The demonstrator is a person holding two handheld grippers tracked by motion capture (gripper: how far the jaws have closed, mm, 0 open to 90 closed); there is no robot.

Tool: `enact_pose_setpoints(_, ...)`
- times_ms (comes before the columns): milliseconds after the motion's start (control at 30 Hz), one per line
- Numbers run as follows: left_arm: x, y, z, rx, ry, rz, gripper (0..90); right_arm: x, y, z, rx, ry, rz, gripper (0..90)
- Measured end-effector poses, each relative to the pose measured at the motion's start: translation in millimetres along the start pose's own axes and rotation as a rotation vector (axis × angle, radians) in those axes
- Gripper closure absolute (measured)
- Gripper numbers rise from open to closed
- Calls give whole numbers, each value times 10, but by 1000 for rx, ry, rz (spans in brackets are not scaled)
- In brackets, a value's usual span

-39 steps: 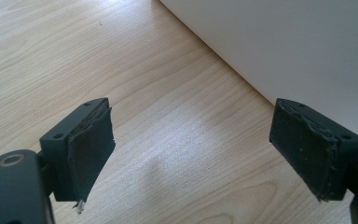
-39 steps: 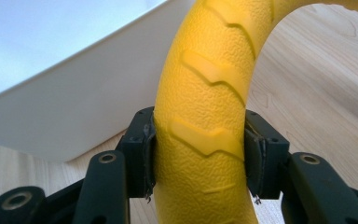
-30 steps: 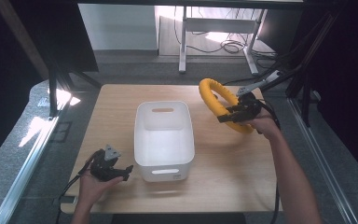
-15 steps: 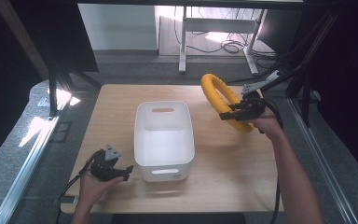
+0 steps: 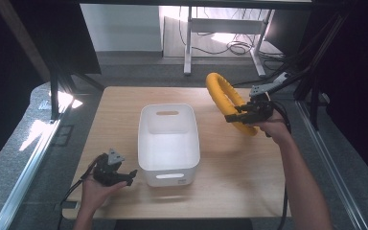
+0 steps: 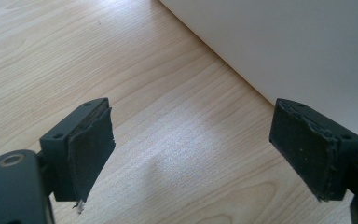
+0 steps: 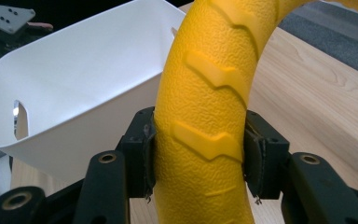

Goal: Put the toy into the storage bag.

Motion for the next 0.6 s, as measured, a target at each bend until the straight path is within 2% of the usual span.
enact_pose_setpoints(233, 0, 0, -2, 1, 2, 0, 138, -76, 28, 75, -5, -49, -5, 517)
enact_pose_setpoints(600, 11, -5, -4, 3, 4, 2, 138, -114, 85, 122, -15, -69, -2, 517)
Point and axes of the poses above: each handheld gripper's, and its own axes: x roughly forward along the jaws, z roughly out of its top, y roughly to its left, the point moved 9 cm from there along x, roughly forward along the jaws, and after that the axes turned 10 degrees about -x, right-handed, at the moved point
